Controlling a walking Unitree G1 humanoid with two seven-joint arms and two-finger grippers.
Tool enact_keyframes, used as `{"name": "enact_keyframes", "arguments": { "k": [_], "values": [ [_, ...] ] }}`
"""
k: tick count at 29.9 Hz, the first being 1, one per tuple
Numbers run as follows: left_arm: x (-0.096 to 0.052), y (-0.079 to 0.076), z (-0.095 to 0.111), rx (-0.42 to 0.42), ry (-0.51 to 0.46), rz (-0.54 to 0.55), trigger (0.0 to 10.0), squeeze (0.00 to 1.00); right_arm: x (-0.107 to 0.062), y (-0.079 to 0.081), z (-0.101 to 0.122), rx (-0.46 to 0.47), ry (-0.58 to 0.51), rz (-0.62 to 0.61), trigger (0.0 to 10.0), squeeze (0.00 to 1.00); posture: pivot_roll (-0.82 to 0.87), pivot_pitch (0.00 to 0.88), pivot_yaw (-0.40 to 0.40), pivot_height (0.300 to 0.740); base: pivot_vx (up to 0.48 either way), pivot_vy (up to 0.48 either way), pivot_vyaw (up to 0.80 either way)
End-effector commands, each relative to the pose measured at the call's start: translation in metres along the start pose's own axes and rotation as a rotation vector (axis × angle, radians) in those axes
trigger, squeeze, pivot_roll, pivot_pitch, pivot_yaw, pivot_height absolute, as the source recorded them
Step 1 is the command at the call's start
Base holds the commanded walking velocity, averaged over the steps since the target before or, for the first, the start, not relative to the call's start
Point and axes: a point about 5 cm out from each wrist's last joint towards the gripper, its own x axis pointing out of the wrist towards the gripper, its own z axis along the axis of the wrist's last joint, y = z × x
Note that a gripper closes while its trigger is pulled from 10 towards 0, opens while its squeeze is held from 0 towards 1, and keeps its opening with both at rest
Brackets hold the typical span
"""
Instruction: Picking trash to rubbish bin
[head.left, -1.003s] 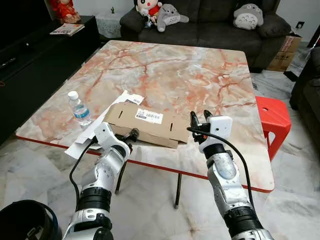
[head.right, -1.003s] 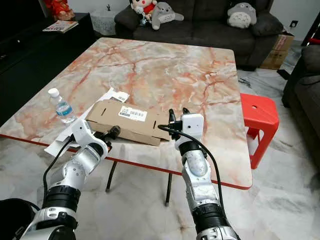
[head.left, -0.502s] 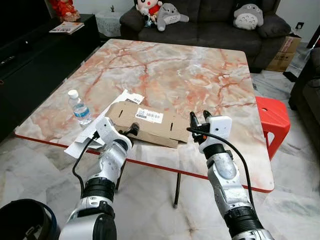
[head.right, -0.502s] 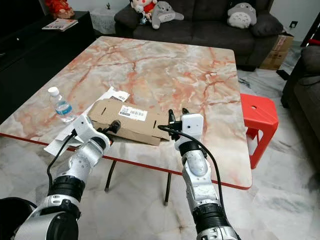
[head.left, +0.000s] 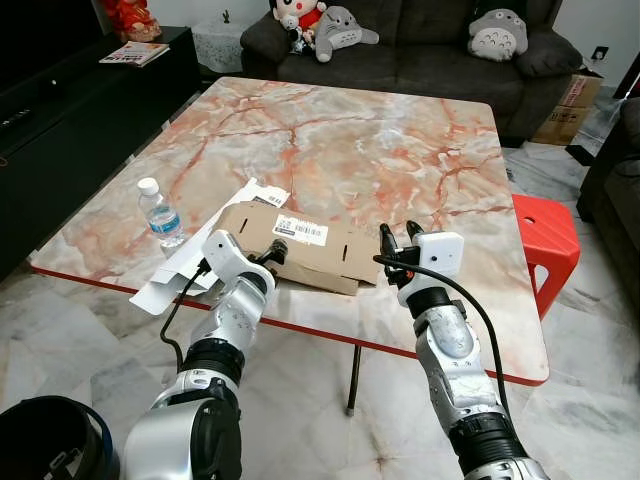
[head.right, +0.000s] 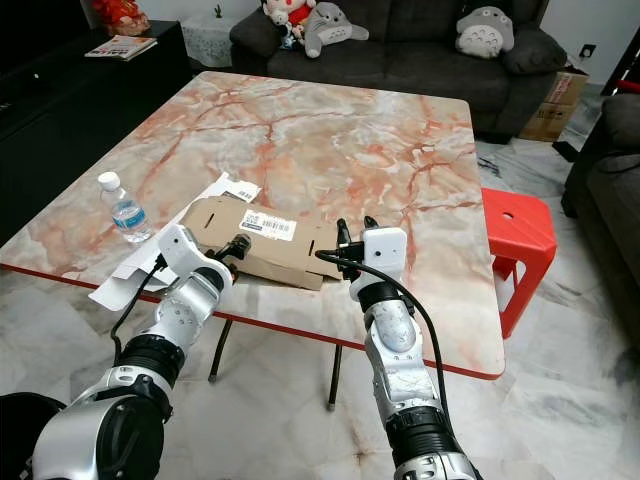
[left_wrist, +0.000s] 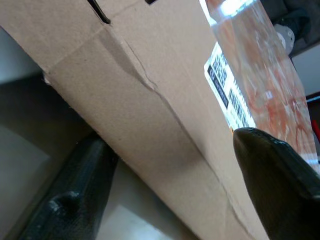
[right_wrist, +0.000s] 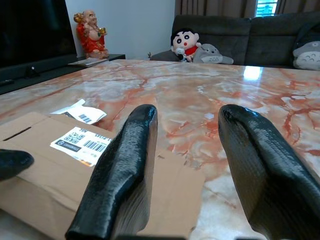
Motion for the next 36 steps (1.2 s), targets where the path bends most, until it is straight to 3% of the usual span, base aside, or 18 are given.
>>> {"name": "enact_keyframes", "arguments": {
  "k": [1,20,36],
  "values": [
    [0.001,-0.006,-0.002,-0.011,-0.003,-0.019,0.0,0.0,0.001,0.0,0.004,0.0,-0.012,0.009,10.0,0.0,0.05,0.027,-0.038,0.74,0.0,0.0,0.0],
    [0.002,-0.009,-0.006,0.021,-0.02,-0.052,0.0,0.0,0.002,0.0,0.005,-0.001,-0.012,0.01,10.0,0.0,0.04,0.017,-0.037,0.74,0.0,0.0,0.0],
    [0.0,-0.025,-0.009,0.15,-0.063,-0.177,0.0,0.0,0.002,0.002,0.005,0.0,-0.019,0.015,10.0,0.0,0.04,0.0,-0.027,0.74,0.0,0.0,0.0]
  ]
}}
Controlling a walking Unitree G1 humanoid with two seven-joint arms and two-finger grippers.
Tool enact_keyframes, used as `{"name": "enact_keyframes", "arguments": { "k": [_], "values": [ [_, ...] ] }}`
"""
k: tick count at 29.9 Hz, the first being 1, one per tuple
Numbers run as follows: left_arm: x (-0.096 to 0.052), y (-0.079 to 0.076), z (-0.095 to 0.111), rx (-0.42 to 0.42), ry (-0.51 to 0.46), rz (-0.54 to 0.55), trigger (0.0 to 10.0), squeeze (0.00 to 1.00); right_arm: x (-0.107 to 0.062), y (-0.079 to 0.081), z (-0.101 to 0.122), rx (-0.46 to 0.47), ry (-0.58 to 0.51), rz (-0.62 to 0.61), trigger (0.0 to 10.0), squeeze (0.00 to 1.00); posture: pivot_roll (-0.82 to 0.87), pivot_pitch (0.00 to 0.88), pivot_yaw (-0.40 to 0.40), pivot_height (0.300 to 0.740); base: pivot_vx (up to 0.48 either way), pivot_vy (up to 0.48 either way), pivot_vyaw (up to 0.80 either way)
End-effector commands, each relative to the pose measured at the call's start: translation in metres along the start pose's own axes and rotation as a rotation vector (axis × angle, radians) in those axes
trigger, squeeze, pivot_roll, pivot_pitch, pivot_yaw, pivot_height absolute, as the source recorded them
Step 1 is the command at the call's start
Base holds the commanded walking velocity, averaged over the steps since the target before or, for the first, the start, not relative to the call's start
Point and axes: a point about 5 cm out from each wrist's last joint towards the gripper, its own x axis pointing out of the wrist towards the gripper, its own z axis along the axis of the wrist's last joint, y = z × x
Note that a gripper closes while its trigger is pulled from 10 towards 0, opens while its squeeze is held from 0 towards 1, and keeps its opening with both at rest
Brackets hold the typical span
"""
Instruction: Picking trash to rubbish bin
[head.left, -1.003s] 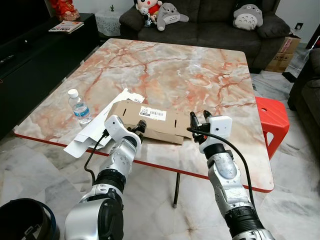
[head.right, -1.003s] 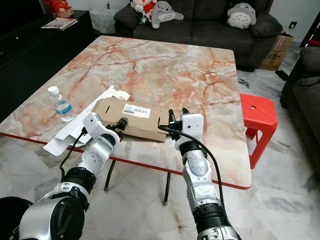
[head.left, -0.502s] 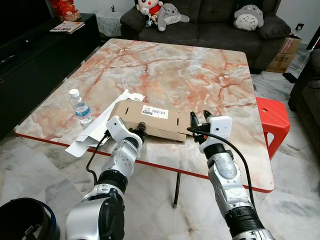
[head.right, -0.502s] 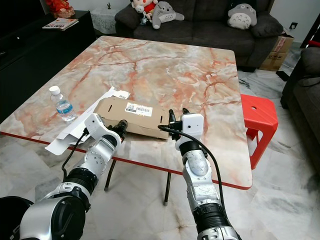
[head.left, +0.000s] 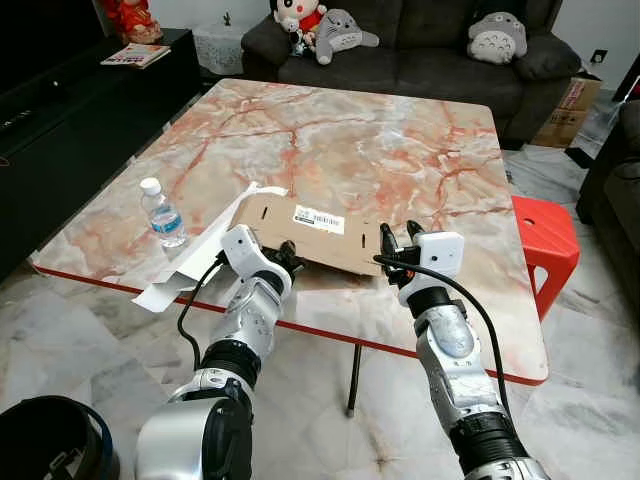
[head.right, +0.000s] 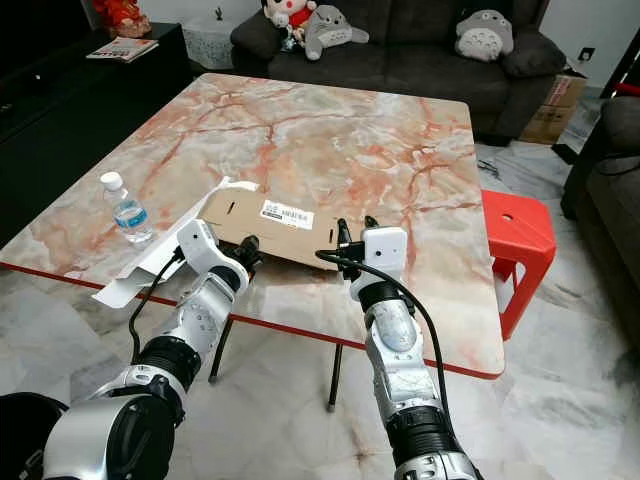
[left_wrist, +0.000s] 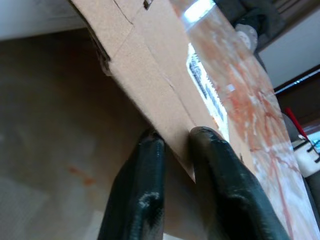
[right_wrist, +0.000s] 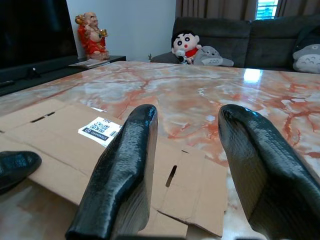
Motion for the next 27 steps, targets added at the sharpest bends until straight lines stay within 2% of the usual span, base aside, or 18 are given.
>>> {"name": "enact_keyframes", "arguments": {
  "k": [1,3,5,6,7,8,10,11,12,13,14,16,17,20,22,24,25,27],
  "values": [
    [0.001,-0.009,0.002,0.048,-0.015,-0.037,0.0,0.0,0.002,0.002,0.005,0.0,-0.019,0.014,10.0,0.0,0.04,0.0,-0.027,0.74,0.0,0.0,0.0],
    [0.001,-0.011,0.003,0.046,-0.028,-0.049,0.0,0.0,0.002,0.002,0.005,0.0,-0.021,0.014,10.0,0.0,0.03,0.0,-0.024,0.74,0.0,0.0,0.0],
    [0.001,-0.014,0.006,0.088,-0.056,-0.072,0.0,0.0,0.003,0.002,0.007,-0.003,-0.027,0.013,10.0,0.0,0.04,0.0,-0.024,0.74,0.0,0.0,0.0],
    [0.001,-0.018,0.01,0.141,-0.083,-0.092,0.6,0.0,0.004,0.001,0.009,-0.004,-0.035,0.009,10.0,0.0,0.04,0.0,-0.023,0.74,0.0,0.0,0.0],
    [0.001,-0.018,0.01,0.141,-0.083,-0.092,0.6,0.0,0.004,0.001,0.009,-0.004,-0.035,0.009,10.0,0.0,0.04,0.0,-0.023,0.74,0.0,0.0,0.0],
    [0.001,-0.021,0.012,0.183,-0.101,-0.105,0.6,0.0,0.004,0.001,0.011,-0.004,-0.043,0.005,10.0,0.0,0.04,0.0,-0.023,0.74,0.0,0.0,0.0],
    [0.001,-0.022,0.012,0.191,-0.105,-0.108,0.6,0.0,0.004,0.001,0.011,-0.004,-0.044,0.004,10.0,0.0,0.04,0.0,-0.023,0.74,0.0,0.0,0.0],
    [-0.001,-0.032,0.021,0.335,-0.189,-0.159,10.0,0.0,0.006,-0.004,0.016,-0.011,-0.07,-0.034,10.0,0.0,0.04,0.0,-0.015,0.74,0.0,0.0,0.0],
    [-0.003,-0.04,0.028,0.439,-0.253,-0.198,10.0,0.0,0.007,-0.008,0.021,-0.016,-0.089,-0.061,10.0,0.0,0.04,0.0,-0.014,0.74,0.0,0.0,0.0],
    [-0.003,-0.04,0.028,0.439,-0.253,-0.198,10.0,0.0,0.007,-0.008,0.021,-0.016,-0.089,-0.061,10.0,0.0,0.04,0.0,-0.014,0.74,0.0,0.0,0.0],
    [-0.005,-0.045,0.034,0.504,-0.303,-0.227,10.0,0.0,0.008,-0.014,0.024,-0.022,-0.105,-0.085,10.0,0.0,0.04,0.0,-0.011,0.74,0.0,0.0,0.0],
    [-0.006,-0.049,0.038,0.584,-0.333,-0.25,10.0,0.0,0.008,-0.021,0.027,-0.031,-0.115,-0.111,10.0,0.0,0.04,0.0,-0.008,0.74,0.0,0.0,0.0],
    [-0.008,-0.052,0.04,0.678,-0.356,-0.282,10.0,0.0,0.007,-0.031,0.032,-0.038,-0.14,-0.147,10.0,0.0,0.04,0.0,-0.006,0.74,0.0,0.0,0.0],
    [-0.01,-0.053,0.044,0.782,-0.39,-0.305,10.0,0.0,0.005,-0.044,0.04,-0.057,-0.179,-0.183,10.0,0.0,0.04,0.0,0.003,0.74,0.0,0.0,0.0],
    [-0.012,-0.052,0.046,0.827,-0.406,-0.306,10.0,0.0,0.004,-0.047,0.041,-0.076,-0.184,-0.181,10.0,0.0,0.04,0.0,0.005,0.74,0.0,0.0,0.0],
    [-0.016,-0.048,0.047,0.912,-0.431,-0.32,10.0,0.0,0.002,-0.052,0.04,-0.103,-0.18,-0.187,10.0,0.0,0.04,0.0,0.006,0.74,0.0,0.0,0.0],
    [-0.016,-0.048,0.047,0.912,-0.431,-0.32,10.0,0.0,0.002,-0.052,0.04,-0.103,-0.18,-0.187,10.0,0.0,0.04,0.0,0.006,0.74,0.0,0.0,0.0],
    [-0.021,-0.043,0.048,0.987,-0.441,-0.332,10.0,0.0,-0.001,-0.058,0.041,-0.105,-0.181,-0.211,10.0,0.0,0.04,0.0,0.009,0.74,0.0,0.0,0.0]
  ]
}}
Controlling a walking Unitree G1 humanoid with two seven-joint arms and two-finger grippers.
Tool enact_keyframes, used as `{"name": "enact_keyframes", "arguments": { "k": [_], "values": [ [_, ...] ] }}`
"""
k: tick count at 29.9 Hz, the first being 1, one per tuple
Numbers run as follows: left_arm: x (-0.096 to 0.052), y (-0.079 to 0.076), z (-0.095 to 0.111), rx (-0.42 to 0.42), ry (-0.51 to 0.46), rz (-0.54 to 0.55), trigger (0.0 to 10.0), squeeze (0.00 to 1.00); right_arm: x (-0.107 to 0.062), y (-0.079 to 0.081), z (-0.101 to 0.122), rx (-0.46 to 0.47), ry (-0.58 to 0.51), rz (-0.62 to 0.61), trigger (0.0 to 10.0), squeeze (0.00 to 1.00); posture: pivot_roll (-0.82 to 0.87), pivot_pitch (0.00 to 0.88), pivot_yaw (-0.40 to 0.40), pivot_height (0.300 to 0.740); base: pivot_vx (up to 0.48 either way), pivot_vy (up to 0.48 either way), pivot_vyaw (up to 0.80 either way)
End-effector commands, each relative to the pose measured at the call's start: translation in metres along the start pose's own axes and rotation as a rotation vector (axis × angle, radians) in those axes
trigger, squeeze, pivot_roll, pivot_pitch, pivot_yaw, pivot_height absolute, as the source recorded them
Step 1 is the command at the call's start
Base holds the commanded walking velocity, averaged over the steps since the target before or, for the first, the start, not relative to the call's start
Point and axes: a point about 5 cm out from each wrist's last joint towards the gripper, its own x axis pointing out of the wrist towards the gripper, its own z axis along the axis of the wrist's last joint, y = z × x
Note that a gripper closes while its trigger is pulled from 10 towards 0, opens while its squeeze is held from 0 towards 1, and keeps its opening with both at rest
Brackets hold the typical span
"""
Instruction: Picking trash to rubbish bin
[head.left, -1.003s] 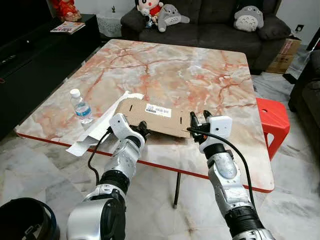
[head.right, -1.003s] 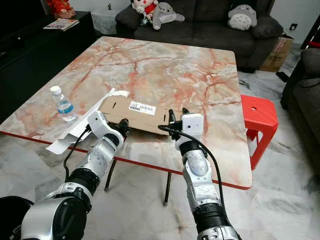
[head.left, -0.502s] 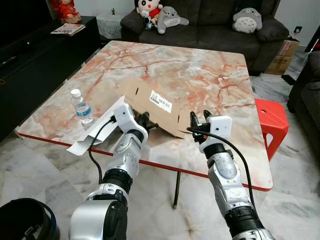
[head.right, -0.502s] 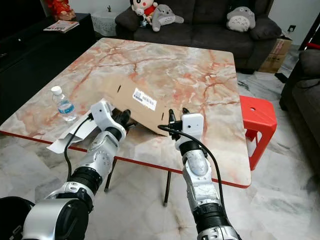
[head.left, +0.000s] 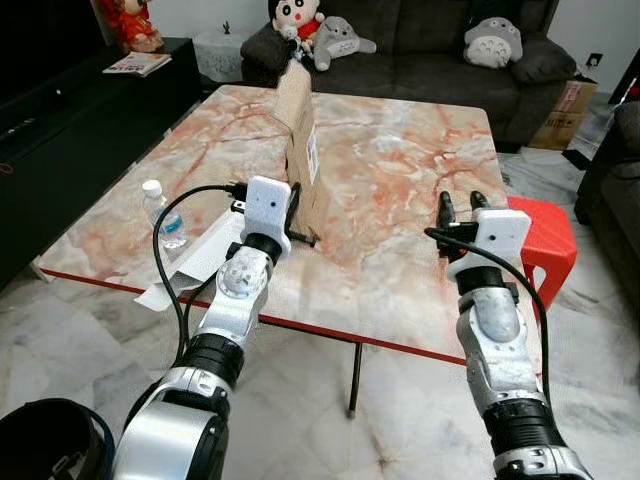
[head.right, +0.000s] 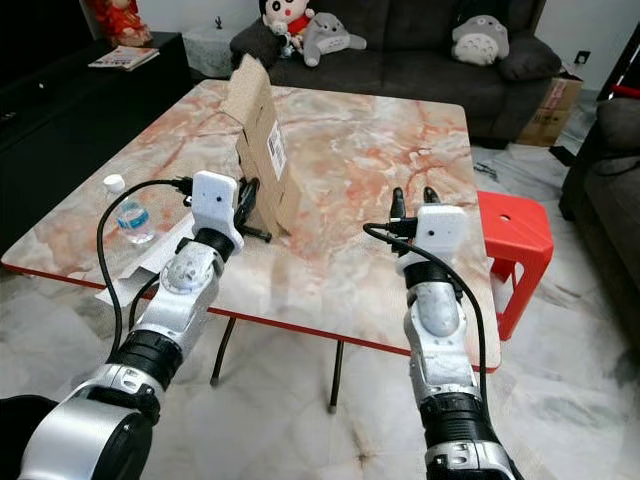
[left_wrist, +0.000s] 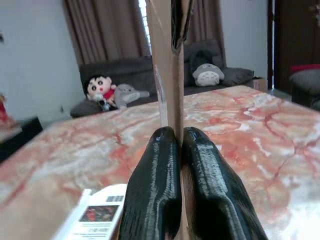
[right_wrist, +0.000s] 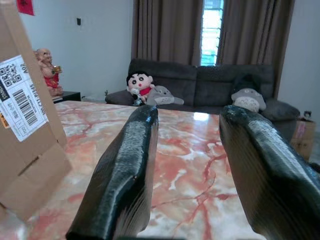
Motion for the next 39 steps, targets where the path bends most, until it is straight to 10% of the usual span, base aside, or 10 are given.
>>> {"name": "enact_keyframes", "arguments": {
  "k": [1,10,39],
  "values": [
    [-0.002,0.003,0.005,0.059,-0.034,-0.014,10.0,0.0,0.0,-0.006,0.006,-0.001,-0.031,-0.026,10.0,0.0,0.04,0.0,0.009,0.74,0.0,0.0,0.0],
    [-0.015,0.009,0.004,0.197,-0.063,-0.012,10.0,0.0,-0.002,-0.015,0.01,-0.021,-0.053,-0.056,10.0,0.0,0.05,0.0,0.015,0.74,0.0,0.0,0.0],
    [-0.014,-0.008,0.003,0.176,-0.06,-0.016,10.0,0.0,-0.001,-0.02,0.009,0.011,-0.043,-0.116,10.0,0.0,0.04,0.0,0.02,0.74,0.0,-0.157,0.0]
  ]
}}
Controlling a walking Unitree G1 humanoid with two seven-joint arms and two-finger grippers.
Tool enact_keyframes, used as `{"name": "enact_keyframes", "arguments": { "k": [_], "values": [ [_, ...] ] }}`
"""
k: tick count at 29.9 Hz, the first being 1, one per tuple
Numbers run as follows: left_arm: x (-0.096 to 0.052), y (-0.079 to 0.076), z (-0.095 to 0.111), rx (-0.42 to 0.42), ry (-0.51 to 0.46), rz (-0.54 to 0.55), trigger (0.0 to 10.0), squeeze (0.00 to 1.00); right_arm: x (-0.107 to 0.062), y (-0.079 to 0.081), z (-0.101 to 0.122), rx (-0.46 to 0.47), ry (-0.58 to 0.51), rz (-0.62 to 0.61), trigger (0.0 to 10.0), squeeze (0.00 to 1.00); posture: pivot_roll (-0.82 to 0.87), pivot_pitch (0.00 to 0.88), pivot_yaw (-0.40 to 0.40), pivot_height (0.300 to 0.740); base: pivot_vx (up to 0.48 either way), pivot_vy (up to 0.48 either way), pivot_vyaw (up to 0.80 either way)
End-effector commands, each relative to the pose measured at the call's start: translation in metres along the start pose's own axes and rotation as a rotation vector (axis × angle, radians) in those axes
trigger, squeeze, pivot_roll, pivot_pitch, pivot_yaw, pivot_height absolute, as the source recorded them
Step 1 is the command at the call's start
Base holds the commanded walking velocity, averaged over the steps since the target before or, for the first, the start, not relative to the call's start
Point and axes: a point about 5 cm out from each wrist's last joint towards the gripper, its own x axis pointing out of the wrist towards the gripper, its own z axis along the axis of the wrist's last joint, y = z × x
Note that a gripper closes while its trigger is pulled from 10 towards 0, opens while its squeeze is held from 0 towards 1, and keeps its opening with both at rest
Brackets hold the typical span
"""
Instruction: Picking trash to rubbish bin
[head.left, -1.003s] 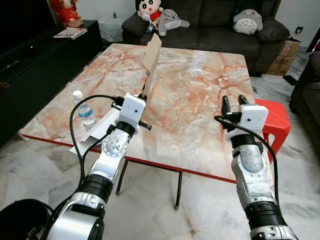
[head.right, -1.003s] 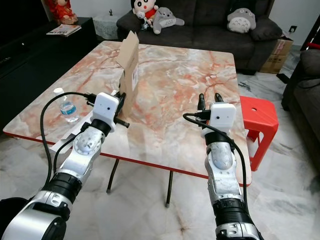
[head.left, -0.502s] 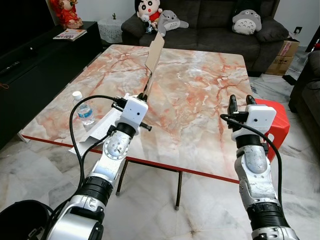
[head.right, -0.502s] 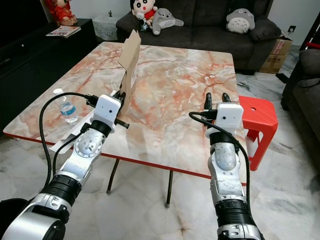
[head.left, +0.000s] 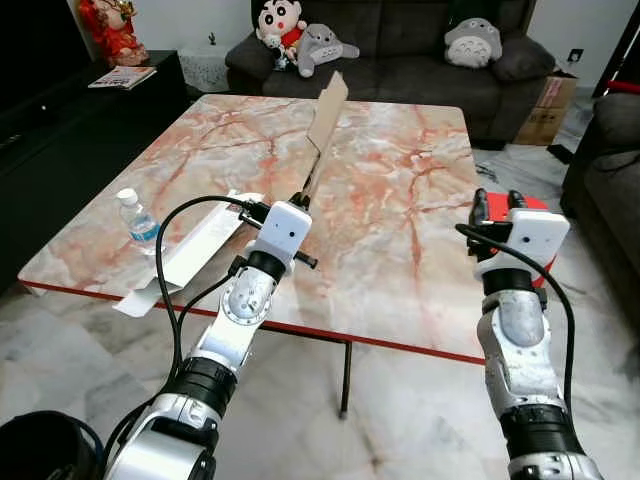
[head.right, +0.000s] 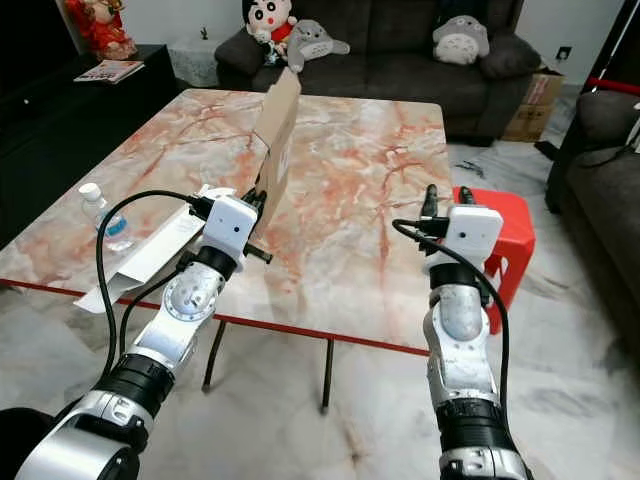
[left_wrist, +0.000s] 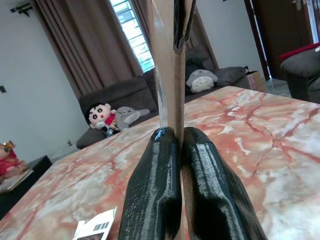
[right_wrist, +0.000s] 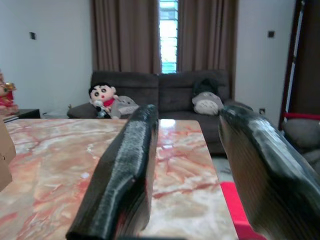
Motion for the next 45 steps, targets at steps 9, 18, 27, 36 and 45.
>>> {"name": "enact_keyframes", "arguments": {
  "k": [9,18,27,36,45],
  "values": [
    [0.003,0.002,0.006,0.011,-0.022,0.004,10.0,0.0,0.001,0.003,0.003,0.004,-0.012,0.012,10.0,0.0,0.04,0.0,0.02,0.74,0.0,-0.267,0.0],
    [0.005,0.003,0.009,0.008,-0.03,0.007,10.0,0.0,-0.001,0.007,0.003,0.007,-0.008,0.027,10.0,0.0,0.04,0.0,0.023,0.74,0.0,-0.268,0.0],
    [0.005,0.001,0.013,-0.018,-0.042,0.015,10.0,0.0,-0.001,0.009,0.004,0.007,-0.005,0.045,10.0,0.0,0.04,0.0,0.021,0.74,0.0,-0.119,0.0],
    [0.004,-0.001,0.015,-0.013,-0.048,0.009,10.0,0.0,-0.003,0.012,0.004,0.007,-0.003,0.064,10.0,0.0,0.04,0.0,0.019,0.74,0.0,0.0,0.0],
    [0.004,0.0,0.015,-0.014,-0.043,0.015,10.0,0.0,-0.003,0.016,0.005,0.009,-0.002,0.094,10.0,0.0,0.04,0.0,0.014,0.74,0.0,0.0,0.65]
  ]
}}
